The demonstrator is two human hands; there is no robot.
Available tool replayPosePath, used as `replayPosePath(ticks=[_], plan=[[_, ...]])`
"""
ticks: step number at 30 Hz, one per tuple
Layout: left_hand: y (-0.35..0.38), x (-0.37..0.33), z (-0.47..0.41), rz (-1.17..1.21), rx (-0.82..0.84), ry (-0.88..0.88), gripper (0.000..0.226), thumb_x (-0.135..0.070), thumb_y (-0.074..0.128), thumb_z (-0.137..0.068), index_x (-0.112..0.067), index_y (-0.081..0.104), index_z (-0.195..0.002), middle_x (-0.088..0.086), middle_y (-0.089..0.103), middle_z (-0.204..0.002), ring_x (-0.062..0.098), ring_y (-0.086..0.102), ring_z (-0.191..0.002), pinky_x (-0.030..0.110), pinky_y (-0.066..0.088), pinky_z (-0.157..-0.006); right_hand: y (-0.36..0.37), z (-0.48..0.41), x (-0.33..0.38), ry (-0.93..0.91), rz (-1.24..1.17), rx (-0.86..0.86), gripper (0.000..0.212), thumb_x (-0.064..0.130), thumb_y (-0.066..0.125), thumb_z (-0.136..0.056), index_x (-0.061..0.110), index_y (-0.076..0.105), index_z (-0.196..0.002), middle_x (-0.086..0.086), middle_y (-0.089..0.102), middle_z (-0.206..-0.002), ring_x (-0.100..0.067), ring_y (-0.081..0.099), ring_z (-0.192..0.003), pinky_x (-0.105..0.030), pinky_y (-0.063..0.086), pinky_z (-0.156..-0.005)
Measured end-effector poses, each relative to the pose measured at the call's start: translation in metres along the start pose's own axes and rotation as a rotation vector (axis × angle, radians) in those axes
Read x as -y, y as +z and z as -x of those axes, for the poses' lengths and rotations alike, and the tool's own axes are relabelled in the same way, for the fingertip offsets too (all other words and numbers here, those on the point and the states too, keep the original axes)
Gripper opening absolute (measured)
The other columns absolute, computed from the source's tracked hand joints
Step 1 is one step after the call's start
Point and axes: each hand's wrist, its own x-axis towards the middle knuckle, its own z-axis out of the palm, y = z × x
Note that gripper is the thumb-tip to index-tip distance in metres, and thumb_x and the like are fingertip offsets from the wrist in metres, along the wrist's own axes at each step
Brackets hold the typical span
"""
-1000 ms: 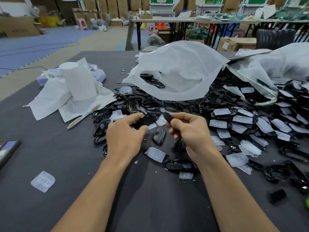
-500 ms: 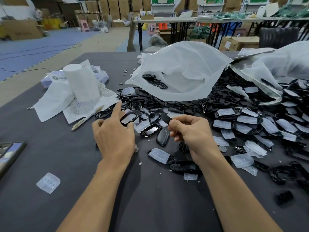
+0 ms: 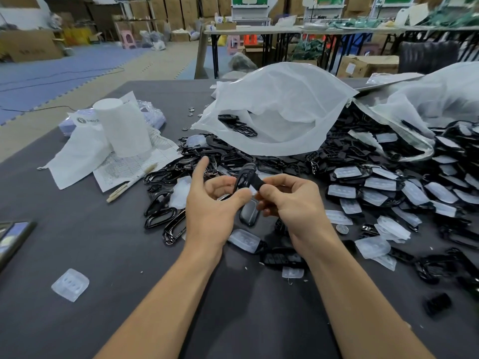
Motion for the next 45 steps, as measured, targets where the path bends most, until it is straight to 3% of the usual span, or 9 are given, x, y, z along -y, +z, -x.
replayPosePath(ticks=[5, 9, 15, 19, 27, 32, 39, 43, 45], plan=[[-0.002, 0.0, 0.003, -0.075, 0.04, 0.02, 0.049, -0.024, 0.088, -0.059, -0.047, 0.079, -0.101, -0.019, 0.073, -0.082, 0.001, 0.064, -0.07, 0.017, 0.054, -0.071, -0.001, -0.001, 0.001, -0.027, 0.031, 0.021, 0.027, -0.009, 0.066, -0.092, 0.012, 0.078, -0.08, -0.01, 0.073, -0.068, -0.012, 0.062, -0.053, -0.02, 0.051, -0.052], [-0.006, -0.005, 0.005, -0.22, 0.098, 0.169, 0.053, -0.005, 0.084, -0.074, -0.043, 0.079, -0.111, -0.021, 0.074, -0.109, 0.0, 0.07, -0.096, 0.016, 0.052, -0.081, -0.007, -0.002, 0.003, -0.058, 0.111, 0.062, 0.036, -0.007, 0.064, -0.092, 0.021, 0.082, -0.078, 0.005, 0.069, -0.062, -0.004, 0.053, -0.052, -0.017, 0.044, -0.053], [-0.003, -0.01, 0.008, -0.244, 0.183, 0.197, 0.056, 0.0, 0.081, -0.074, -0.042, 0.08, -0.11, -0.021, 0.076, -0.103, -0.003, 0.068, -0.083, 0.009, 0.048, -0.07, -0.009, -0.001, 0.004, -0.02, -0.01, 0.211, 0.038, -0.014, 0.053, -0.096, 0.013, 0.08, -0.101, -0.008, 0.07, -0.074, -0.012, 0.055, -0.057, -0.021, 0.044, -0.054], [-0.004, -0.013, 0.009, -0.292, 0.161, 0.255, 0.063, -0.004, 0.078, -0.074, -0.058, 0.074, -0.108, -0.023, 0.074, -0.105, 0.001, 0.069, -0.095, 0.013, 0.051, -0.077, -0.014, -0.002, 0.003, 0.046, -0.067, 0.296, 0.042, -0.016, 0.05, -0.093, 0.008, 0.074, -0.118, -0.013, 0.064, -0.081, -0.013, 0.056, -0.061, -0.022, 0.043, -0.057], [-0.005, -0.009, 0.012, -0.396, 0.16, 0.291, 0.057, 0.004, 0.077, -0.076, -0.038, 0.079, -0.115, -0.022, 0.076, -0.11, -0.007, 0.068, -0.103, 0.013, 0.051, -0.093, -0.01, 0.0, 0.004, 0.018, 0.047, 0.215, 0.028, -0.009, 0.063, -0.093, 0.013, 0.08, -0.093, -0.004, 0.069, -0.071, -0.013, 0.054, -0.056, -0.02, 0.041, -0.05], [-0.002, -0.009, 0.013, -0.308, 0.129, 0.189, 0.069, 0.004, 0.08, -0.075, -0.039, 0.071, -0.128, -0.024, 0.076, -0.104, 0.0, 0.073, -0.084, 0.011, 0.055, -0.075, -0.009, 0.0, 0.004, 0.037, 0.063, 0.15, 0.027, -0.006, 0.066, -0.093, 0.014, 0.078, -0.08, -0.002, 0.067, -0.061, -0.014, 0.056, -0.051, -0.021, 0.041, -0.048], [-0.002, -0.01, 0.013, -0.25, 0.12, 0.115, 0.053, 0.004, 0.085, -0.073, -0.034, 0.078, -0.109, -0.02, 0.079, -0.092, 0.004, 0.076, -0.079, 0.015, 0.058, -0.069, -0.009, -0.001, 0.006, 0.144, -0.069, 0.113, 0.011, 0.005, 0.067, -0.097, 0.007, 0.075, -0.09, -0.007, 0.07, -0.07, -0.012, 0.061, -0.053, -0.02, 0.049, -0.049], [-0.001, -0.01, 0.011, -0.173, 0.134, 0.082, 0.055, 0.01, 0.079, -0.077, -0.031, 0.078, -0.113, -0.018, 0.079, -0.1, 0.002, 0.077, -0.088, 0.014, 0.057, -0.072, -0.008, -0.001, 0.007, 0.292, -0.264, 0.124, 0.037, 0.035, 0.059, -0.104, 0.002, 0.074, -0.1, -0.015, 0.074, -0.087, -0.02, 0.068, -0.067, -0.026, 0.059, -0.059], [-0.001, -0.01, 0.009, -0.14, 0.126, 0.076, 0.053, 0.011, 0.078, -0.078, -0.032, 0.078, -0.109, -0.014, 0.081, -0.097, 0.003, 0.077, -0.087, 0.013, 0.056, -0.074, -0.008, 0.0, 0.007, 0.324, -0.347, 0.119, 0.039, 0.033, 0.055, -0.106, -0.002, 0.071, -0.104, -0.02, 0.073, -0.089, -0.024, 0.07, -0.067, -0.028, 0.06, -0.058]])
